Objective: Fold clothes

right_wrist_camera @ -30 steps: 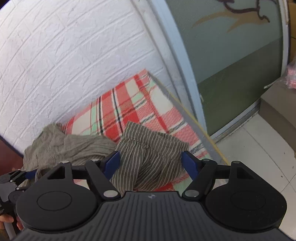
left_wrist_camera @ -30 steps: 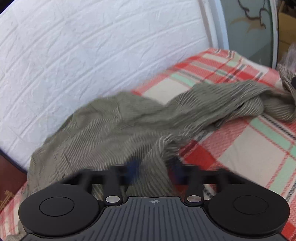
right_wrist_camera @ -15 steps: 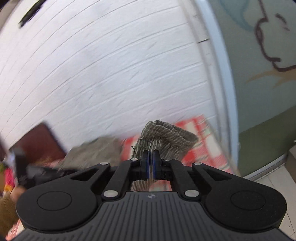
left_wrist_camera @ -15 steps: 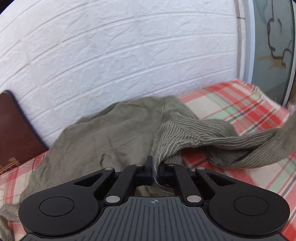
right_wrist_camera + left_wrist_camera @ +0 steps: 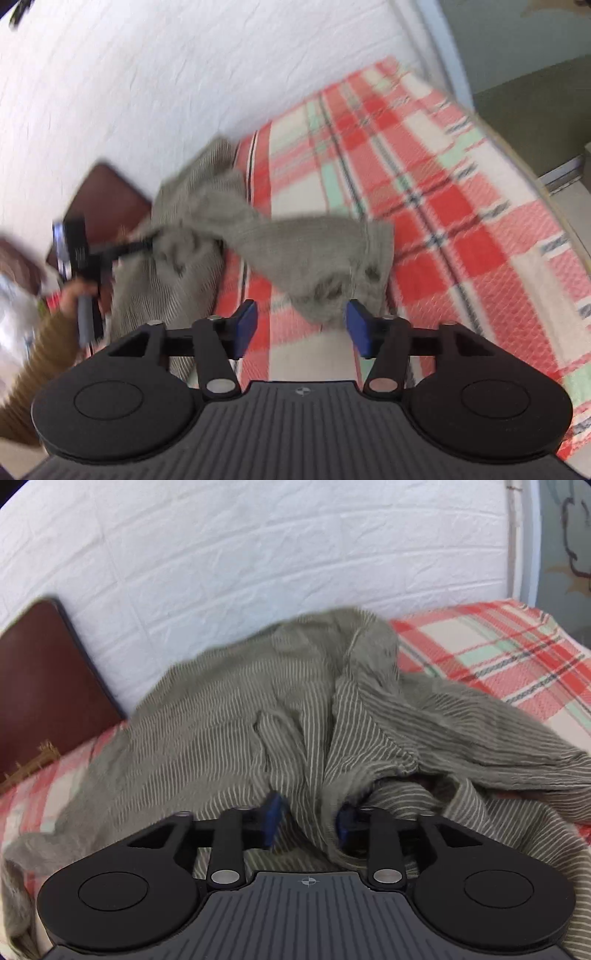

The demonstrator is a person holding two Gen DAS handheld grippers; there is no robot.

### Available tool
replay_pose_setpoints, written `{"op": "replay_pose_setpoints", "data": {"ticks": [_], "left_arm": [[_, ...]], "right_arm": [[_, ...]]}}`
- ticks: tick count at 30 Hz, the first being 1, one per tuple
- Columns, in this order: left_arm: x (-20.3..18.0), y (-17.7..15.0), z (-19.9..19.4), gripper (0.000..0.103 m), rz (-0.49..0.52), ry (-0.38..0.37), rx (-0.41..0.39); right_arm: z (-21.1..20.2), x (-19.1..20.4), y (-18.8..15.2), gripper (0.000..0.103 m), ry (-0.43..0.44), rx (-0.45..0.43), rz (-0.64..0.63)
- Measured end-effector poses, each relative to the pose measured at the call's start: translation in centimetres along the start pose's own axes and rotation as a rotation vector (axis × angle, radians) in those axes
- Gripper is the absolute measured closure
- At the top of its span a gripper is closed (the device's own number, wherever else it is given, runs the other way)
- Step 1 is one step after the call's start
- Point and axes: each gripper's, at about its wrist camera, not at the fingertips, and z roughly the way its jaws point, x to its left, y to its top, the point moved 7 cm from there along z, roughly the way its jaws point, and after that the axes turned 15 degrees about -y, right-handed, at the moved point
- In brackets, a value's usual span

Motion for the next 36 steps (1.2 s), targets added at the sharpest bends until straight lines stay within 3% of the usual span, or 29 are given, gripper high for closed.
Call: {"op": "replay_pose_setpoints", "data": {"ticks": [4, 7, 12, 14, 15, 16, 17, 21, 24, 27, 28, 33, 36], "left_arm": [[-1.8, 1.3, -0.9, 0.043, 0.166, 0.037, -0.023], [-3.0, 1.4, 0.0, 0.041, 0.279, 0.082, -0.003], [-2.9, 1.1, 1.7, 0.039, 0.259, 0.081, 0.039], [-2.6, 1.0, 2.3, 0.04, 0.24, 0.078, 0.054], [-2.4, 0.9, 2.7, 0.061, 0.223, 0.067, 0.066], [-2.2, 0.8, 3.0, 0.074, 0.199, 0.045, 0.081], [-2.0, 0.8, 3.2, 0.1, 0.171, 0.025, 0.091], [-1.3, 2.0, 2.3, 0.103, 0.048, -0.039, 0.04], [-0.8, 3.5, 0.3, 0.103, 0.0, -0.096, -0.071], [0.3, 3.2, -0.1, 0.103, -0.057, -0.121, -0.107], [0.7, 2.9, -0.1, 0.103, -0.076, -0.129, -0.111], [3.0, -1.2, 2.2, 0.103, -0.151, -0.114, -0.021], [3.9, -2.5, 2.2, 0.1, -0.167, -0.118, -0.011]], "right_arm": [[0.0, -1.1, 2.2, 0.033, -0.048, -0.061, 0.01], [2.5, -1.7, 2.6, 0.033, -0.099, -0.038, -0.028], [5.8, -2.3, 1.9, 0.032, -0.125, 0.016, -0.039], [5.8, -1.7, 1.6, 0.046, -0.055, 0.057, -0.035], [5.8, -1.3, 1.3, 0.075, -0.013, 0.093, -0.022], [5.8, -1.1, 1.2, 0.079, 0.013, 0.12, -0.008], [5.8, -1.0, 1.3, 0.079, 0.019, 0.127, -0.008], [3.2, -0.5, 4.4, 0.079, -0.093, -0.055, -0.103], [-0.8, 0.3, 7.5, 0.079, -0.157, -0.302, -0.16], [-4.0, 2.3, 7.6, 0.078, -0.196, -0.516, -0.334], [-4.6, 3.0, 7.1, 0.076, -0.191, -0.55, -0.393], [-0.4, 4.4, -1.3, 0.071, -0.103, -0.304, -0.639], [1.3, 4.1, -5.5, 0.071, -0.05, -0.146, -0.647]]}}
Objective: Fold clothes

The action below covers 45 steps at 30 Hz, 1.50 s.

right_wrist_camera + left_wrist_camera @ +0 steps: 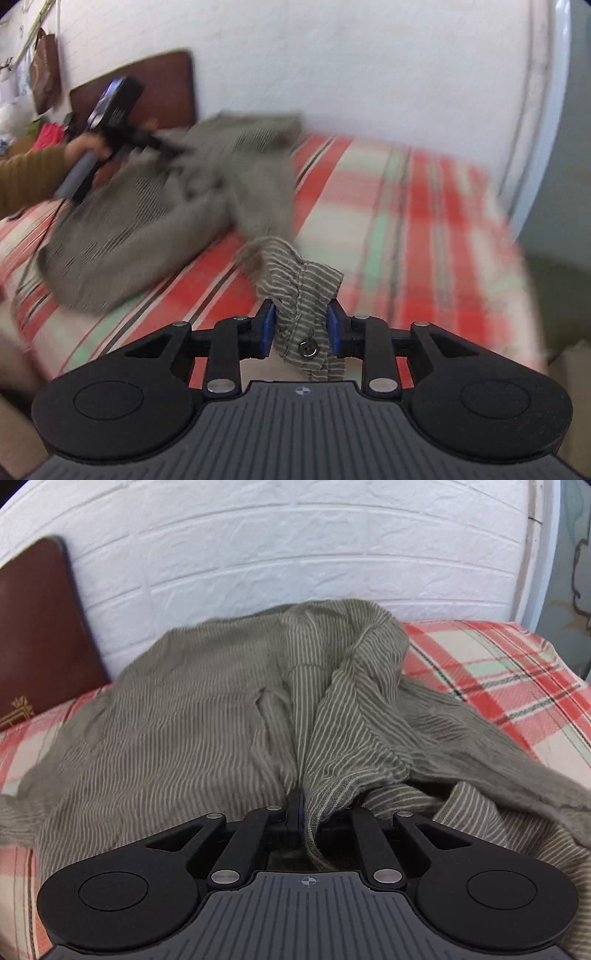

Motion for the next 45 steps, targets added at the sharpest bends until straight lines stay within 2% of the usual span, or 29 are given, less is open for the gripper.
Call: {"op": "replay_pose_setpoints", "data": {"ticks": [2, 3, 4, 6, 8, 9, 11, 13, 15, 17, 20, 21, 24, 28, 31, 33, 34, 36, 39, 45], "left_arm": [[0.2, 0.0, -0.5, 0.097, 0.011, -0.004, -0.004], [0.2, 0.1, -0.9, 0.095, 0.023, -0.002, -0.004], [0.2, 0.1, -1.1, 0.093, 0.035, 0.0, -0.003], [0.0, 0.2, -1.7, 0.08, 0.057, 0.009, 0.001], [-0.4, 0.4, -2.6, 0.071, 0.067, -0.005, 0.003], [-0.6, 0.6, -3.1, 0.059, 0.073, -0.014, 0.0], [-1.3, 1.2, -4.5, 0.054, 0.093, -0.025, -0.017], [-1.9, 1.9, -5.9, 0.045, 0.135, 0.002, -0.042], [-2.4, 2.6, -7.0, 0.028, 0.176, 0.04, -0.066], [-2.5, 3.1, -7.5, 0.021, 0.207, 0.072, -0.074], [-3.3, 3.2, -7.3, 0.026, 0.332, 0.133, -0.06], [-4.3, 3.1, -7.2, 0.03, 0.412, 0.134, -0.05], [-8.2, 2.4, -6.0, 0.031, 0.672, 0.143, -0.004], [-11.1, 1.6, -3.0, 0.036, 0.894, 0.152, 0.078], [-11.4, 2.4, -1.3, 0.038, 0.875, 0.113, 0.106], [-11.2, 2.6, -0.2, 0.048, 0.881, 0.11, 0.145], [-10.9, 2.3, 0.4, 0.049, 0.9, 0.114, 0.172], [-10.5, 1.8, 0.7, 0.05, 0.921, 0.108, 0.202], [-9.8, 1.2, 0.9, 0.051, 0.94, 0.09, 0.23], [-10.1, 0.6, 1.6, 0.049, 1.015, 0.046, 0.251]], "right_arm": [[-0.4, 0.8, -1.1, 0.062, 0.048, 0.036, 0.018], [-0.8, 1.0, -1.4, 0.047, 0.078, 0.051, 0.036], [-1.3, 1.1, -1.6, 0.037, 0.108, 0.061, 0.058], [-2.3, 0.6, -1.6, 0.036, 0.161, 0.063, 0.115], [-3.5, -0.5, -0.7, 0.036, 0.179, 0.026, 0.179], [-3.7, -1.2, 0.1, 0.036, 0.173, 0.002, 0.213], [-3.9, -2.9, 1.4, 0.036, 0.151, -0.044, 0.284], [-3.8, -4.4, 2.6, 0.035, 0.129, -0.083, 0.349], [-2.9, -5.3, 3.3, 0.035, 0.108, -0.092, 0.381], [-1.6, -5.3, 3.6, 0.035, 0.097, -0.079, 0.392], [-0.2, -4.8, 3.5, 0.035, 0.11, -0.054, 0.382], [0.0, -4.7, 3.4, 0.035, 0.114, -0.048, 0.379], [0.6, -4.3, 3.5, 0.035, 0.134, -0.039, 0.389], [0.6, -3.8, 3.6, 0.033, 0.153, -0.038, 0.398], [0.6, -3.7, 3.4, 0.033, 0.156, -0.03, 0.394], [0.8, -3.9, 3.4, 0.033, 0.152, -0.025, 0.402], [0.9, -4.0, 3.4, 0.033, 0.152, -0.023, 0.406], [1.0, -4.3, 3.6, 0.032, 0.15, -0.024, 0.407], [1.9, -4.7, 4.0, 0.025, 0.15, -0.018, 0.412], [4.9, -4.2, 4.6, 0.025, 0.189, 0.045, 0.435]]}}
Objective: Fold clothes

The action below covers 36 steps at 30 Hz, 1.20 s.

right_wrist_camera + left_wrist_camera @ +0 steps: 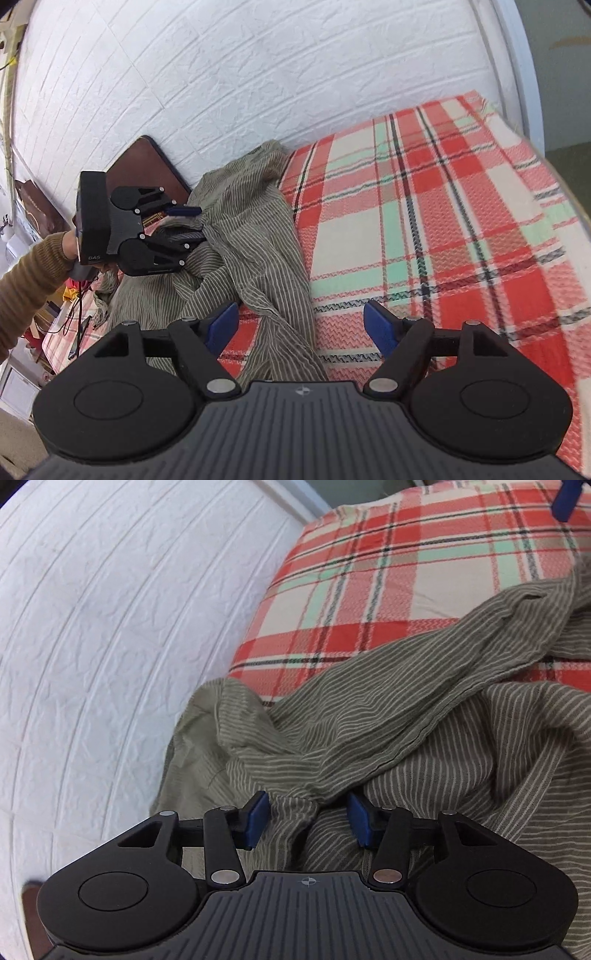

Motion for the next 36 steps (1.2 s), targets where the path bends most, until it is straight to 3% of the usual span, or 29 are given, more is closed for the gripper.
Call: {"op": "replay_pose_setpoints", "data": {"ticks": [3, 4, 5, 6, 8, 9, 10, 11, 12, 14, 17, 20, 21, 23, 25, 28, 29, 32, 34, 36], "left_arm": [[-0.3, 0.5, 1.3, 0.053, 0.024, -0.002, 0.009], [-0.3, 0.7, 1.7, 0.06, 0.023, -0.003, 0.01], [-0.2, 0.8, 2.0, 0.085, 0.002, -0.004, 0.006], [0.0, 0.9, 2.3, 0.098, -0.025, -0.002, -0.001], [0.8, 1.1, 2.1, 0.099, -0.103, 0.015, -0.043], [1.3, 1.2, 1.6, 0.1, -0.145, 0.02, -0.077], [1.9, 1.3, 0.8, 0.1, -0.193, 0.024, -0.116], [2.6, 1.4, 0.1, 0.1, -0.24, 0.028, -0.154], [3.2, 1.6, -0.7, 0.1, -0.286, 0.032, -0.191], [4.4, 2.1, -2.2, 0.099, -0.365, 0.042, -0.257], [5.7, 2.8, -4.3, 0.099, -0.435, 0.095, -0.342], [6.4, 2.4, -5.7, 0.099, -0.496, 0.108, -0.41], [6.4, 1.9, -5.9, 0.099, -0.515, 0.109, -0.415], [5.9, 0.6, -5.6, 0.099, -0.535, 0.102, -0.393], [4.8, -1.4, -4.4, 0.098, -0.539, 0.078, -0.335], [3.0, -4.3, -2.4, 0.097, -0.519, 0.065, -0.24], [2.4, -5.0, -2.0, 0.096, -0.516, 0.056, -0.221], [1.5, -6.0, -1.8, 0.095, -0.507, 0.052, -0.2], [1.5, -5.9, -1.9, 0.093, -0.507, 0.056, -0.203], [1.6, -5.7, -2.3, 0.089, -0.517, 0.061, -0.212]], "right_arm": [[0.9, 0.4, -0.4, 0.025, -0.008, 0.031, -0.024], [1.3, 0.5, -0.5, 0.025, -0.017, 0.044, -0.027], [1.7, 0.5, -0.7, 0.025, -0.024, 0.059, -0.024], [2.2, 0.4, -0.8, 0.025, -0.031, 0.076, -0.019], [3.0, 0.3, -1.3, 0.028, -0.052, 0.113, -0.023], [3.2, 0.4, -1.4, 0.038, -0.061, 0.125, -0.04], [3.3, 0.6, -1.4, 0.071, -0.065, 0.135, -0.074], [3.4, 0.7, -1.3, 0.092, -0.067, 0.157, -0.094], [3.3, 0.8, -0.8, 0.099, -0.08, 0.156, -0.102], [2.3, 0.8, 0.8, 0.099, -0.139, 0.08, -0.131], [-1.1, 1.6, 4.5, 0.099, -0.257, -0.14, -0.198], [-5.1, 3.7, 6.4, 0.099, -0.307, -0.357, -0.3], [-5.7, 4.5, 6.1, 0.099, -0.28, -0.36, -0.321], [-5.6, 5.6, 4.3, 0.096, -0.183, -0.259, -0.319], [-4.0, 6.6, 0.9, 0.096, -0.059, -0.086, -0.303], [-1.8, 7.5, -4.5, 0.094, 0.042, 0.127, -0.316], [-1.6, 7.7, -5.4, 0.091, 0.049, 0.153, -0.329], [-2.6, 7.8, -4.5, 0.074, 0.04, 0.099, -0.339], [-3.8, 7.1, -1.7, 0.035, -0.017, -0.03, -0.313], [-4.4, 5.8, 1.1, 0.026, -0.132, -0.159, -0.287]]}}
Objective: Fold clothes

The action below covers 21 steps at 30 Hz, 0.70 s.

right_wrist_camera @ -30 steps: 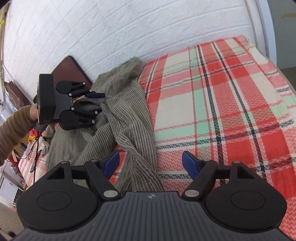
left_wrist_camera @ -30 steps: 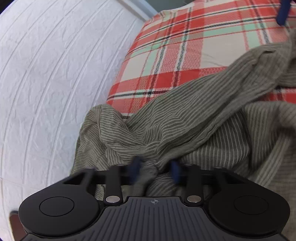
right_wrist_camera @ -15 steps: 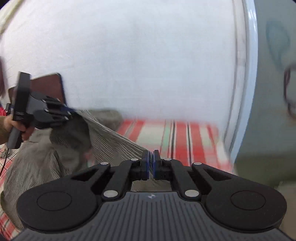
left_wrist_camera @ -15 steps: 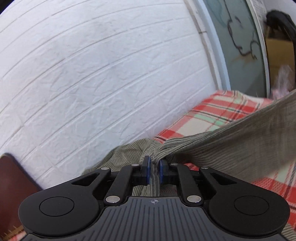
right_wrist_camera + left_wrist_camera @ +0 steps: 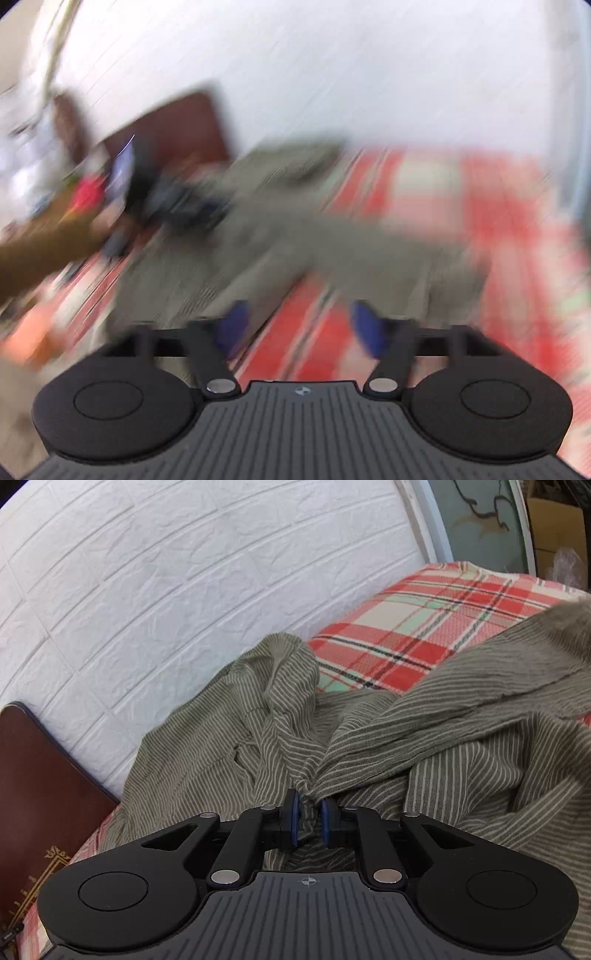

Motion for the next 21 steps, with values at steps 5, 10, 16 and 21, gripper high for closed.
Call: {"op": "replay_pose_setpoints", "data": {"ticks": [5, 10, 16, 21], "left_arm": [[-0.3, 0.3, 0.0, 0.082, 0.01, 0.005, -0.006], [0.0, 0.2, 0.4, 0.086, 0.004, 0.01, 0.004], [0.3, 0.8, 0.6, 0.096, -0.036, -0.001, 0.01], [-0.2, 4.0, -0.1, 0.096, -0.083, -0.069, -0.062]], "right_arm": [[5.7, -6.6, 1.0, 0.025, -0.299, 0.119, 0.194], [9.6, -9.0, -0.8, 0.028, -0.28, 0.211, 0.232], [10.4, -8.1, -0.9, 0.088, -0.147, 0.271, 0.314], [3.9, -11.4, 3.2, 0.088, -0.213, 0.063, 0.329]]}}
